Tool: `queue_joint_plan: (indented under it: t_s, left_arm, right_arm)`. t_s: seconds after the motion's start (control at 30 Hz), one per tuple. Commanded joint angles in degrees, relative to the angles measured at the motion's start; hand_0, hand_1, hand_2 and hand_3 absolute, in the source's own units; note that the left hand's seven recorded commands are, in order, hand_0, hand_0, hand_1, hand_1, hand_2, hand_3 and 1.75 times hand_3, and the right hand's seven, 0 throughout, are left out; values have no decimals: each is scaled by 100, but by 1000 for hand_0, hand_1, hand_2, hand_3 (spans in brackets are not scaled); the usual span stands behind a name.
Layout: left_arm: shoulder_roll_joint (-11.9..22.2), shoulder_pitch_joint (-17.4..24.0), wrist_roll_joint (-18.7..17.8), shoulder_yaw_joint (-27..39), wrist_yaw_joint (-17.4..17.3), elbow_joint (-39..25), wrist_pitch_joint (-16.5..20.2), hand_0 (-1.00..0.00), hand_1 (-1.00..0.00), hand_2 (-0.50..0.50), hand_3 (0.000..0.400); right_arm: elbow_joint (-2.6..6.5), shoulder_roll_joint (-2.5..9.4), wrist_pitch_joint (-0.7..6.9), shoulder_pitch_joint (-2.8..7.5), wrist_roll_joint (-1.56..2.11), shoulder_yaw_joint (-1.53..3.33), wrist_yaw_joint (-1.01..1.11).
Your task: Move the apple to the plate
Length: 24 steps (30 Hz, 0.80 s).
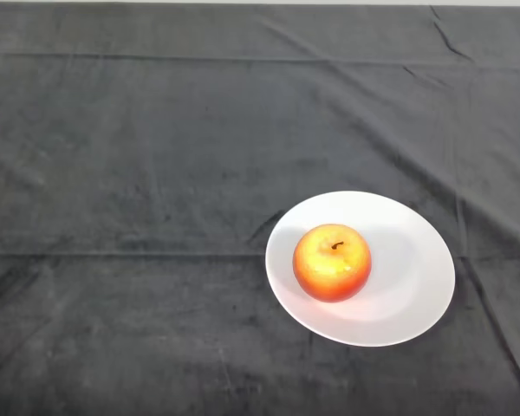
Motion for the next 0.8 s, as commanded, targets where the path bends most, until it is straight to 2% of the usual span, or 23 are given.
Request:
queue_joint_plan:
  t_s: [0.03,0.8]
  left_arm:
    - [85,-57,212,-19,62,-2,15,0,0,0,0]
    - [-14,-83,740,-96,146,-99,-37,0,0,0,0]
  right_arm:
    - [165,280,13,217,13,74,-35]
    - [151,281,20,224,17,72,-33]
